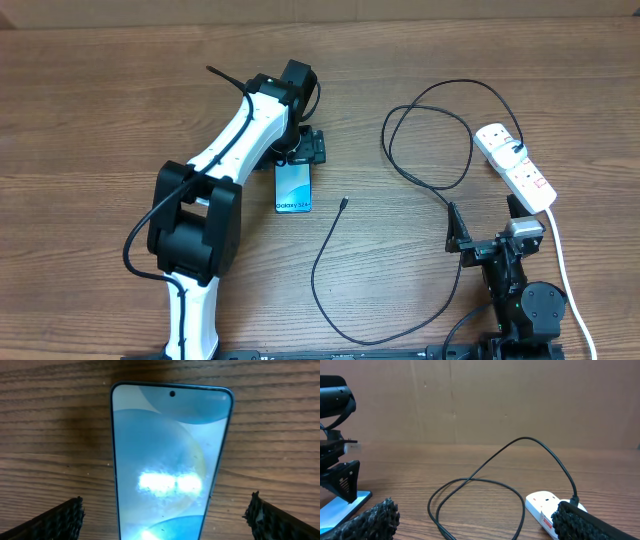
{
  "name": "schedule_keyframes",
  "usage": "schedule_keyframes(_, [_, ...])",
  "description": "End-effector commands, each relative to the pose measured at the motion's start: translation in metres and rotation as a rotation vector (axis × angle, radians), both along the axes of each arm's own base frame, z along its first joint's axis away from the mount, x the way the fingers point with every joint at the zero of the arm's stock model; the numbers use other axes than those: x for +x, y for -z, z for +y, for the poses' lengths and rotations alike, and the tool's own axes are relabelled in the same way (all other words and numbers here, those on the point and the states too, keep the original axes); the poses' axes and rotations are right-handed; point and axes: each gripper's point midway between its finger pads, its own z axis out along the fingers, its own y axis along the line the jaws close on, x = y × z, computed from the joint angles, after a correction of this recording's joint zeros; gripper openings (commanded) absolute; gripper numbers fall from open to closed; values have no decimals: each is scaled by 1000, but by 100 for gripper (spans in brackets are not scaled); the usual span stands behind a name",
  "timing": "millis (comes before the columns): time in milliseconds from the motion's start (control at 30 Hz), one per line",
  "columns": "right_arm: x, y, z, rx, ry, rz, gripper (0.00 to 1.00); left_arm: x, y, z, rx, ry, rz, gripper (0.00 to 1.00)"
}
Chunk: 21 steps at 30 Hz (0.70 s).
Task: Plug charger to phone and switch on socket
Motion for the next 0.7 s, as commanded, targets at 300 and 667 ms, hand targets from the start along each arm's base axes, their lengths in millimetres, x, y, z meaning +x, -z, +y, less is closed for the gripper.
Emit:
schedule_keyframes(300, [0,2,0,-1,2,-2,100,0,12,3,36,-21,5,100])
schedule_keyframes(667, [-1,1,5,0,-28,-6,100,0,13,-3,2,-21,10,100])
